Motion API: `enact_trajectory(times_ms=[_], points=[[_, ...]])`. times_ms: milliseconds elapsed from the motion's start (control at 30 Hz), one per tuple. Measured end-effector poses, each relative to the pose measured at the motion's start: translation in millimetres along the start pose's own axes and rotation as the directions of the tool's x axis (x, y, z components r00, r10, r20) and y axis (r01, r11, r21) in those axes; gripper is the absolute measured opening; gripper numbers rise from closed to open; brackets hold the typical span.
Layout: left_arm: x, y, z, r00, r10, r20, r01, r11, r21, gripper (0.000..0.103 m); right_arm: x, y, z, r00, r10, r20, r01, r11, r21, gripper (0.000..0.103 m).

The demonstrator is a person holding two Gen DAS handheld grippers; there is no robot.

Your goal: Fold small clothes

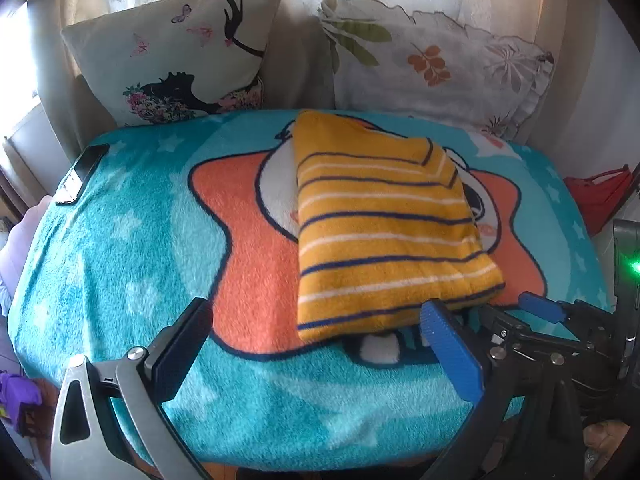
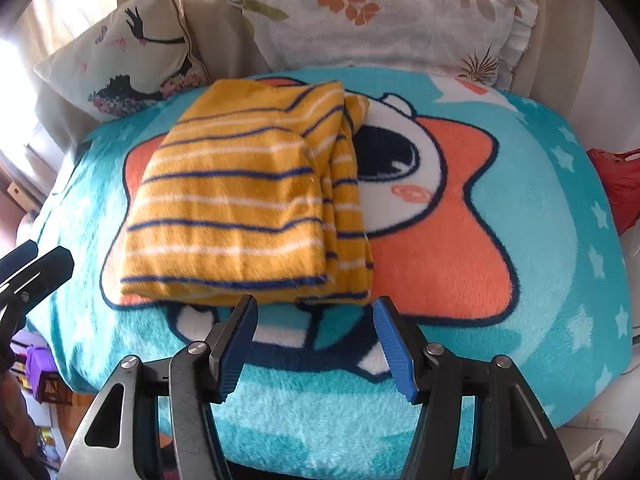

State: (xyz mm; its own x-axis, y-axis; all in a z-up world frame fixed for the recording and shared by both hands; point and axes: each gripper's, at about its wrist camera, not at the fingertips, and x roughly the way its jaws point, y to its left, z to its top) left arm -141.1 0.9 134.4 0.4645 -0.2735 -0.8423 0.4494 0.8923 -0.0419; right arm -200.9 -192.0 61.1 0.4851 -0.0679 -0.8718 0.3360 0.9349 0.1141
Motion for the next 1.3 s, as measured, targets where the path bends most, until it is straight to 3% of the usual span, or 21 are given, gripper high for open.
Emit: enact_trajectory(times_ms=[333,467,700,800,1033,1300], points=[[2,-23,-3,0.999,0.034,-0.013,-0.034,0.999,0.012,0.103,3,-18,-6,1.000,0.007,-0.013,-0.007,1.000,0.003,0.065],[-5,-30,-2,0.997,0.071,0.034,-0.071,0.997,0.009,0.103,3,-20,-7,1.000,0.006,-0.014,-0.006,1.000,0.004,0.066],[-23,-33,5,0.978,0.162,0.131,-0.160,0.987,-0.022,0.103,0,-18,-5,1.000,0.007,-0.003,-0.007,1.000,-0.009,0.066],[-24,-31,6,0.987,0.104,0.120,-0.103,0.995,-0.016,0.103,-1,-16,-4,1.000,0.004,0.003,-0.004,1.000,-0.014,0.066],[-25,-27,6,0.991,0.066,0.113,-0.063,0.998,-0.030,0.103,-2,-14,-1,1.000,0.002,0.011,-0.002,1.000,-0.019,0.067],[-16,-30,1,0.995,0.073,0.065,-0.074,0.997,0.004,0.103,3,-11,-2,1.000,0.000,-0.004,0.000,1.000,-0.020,0.067]])
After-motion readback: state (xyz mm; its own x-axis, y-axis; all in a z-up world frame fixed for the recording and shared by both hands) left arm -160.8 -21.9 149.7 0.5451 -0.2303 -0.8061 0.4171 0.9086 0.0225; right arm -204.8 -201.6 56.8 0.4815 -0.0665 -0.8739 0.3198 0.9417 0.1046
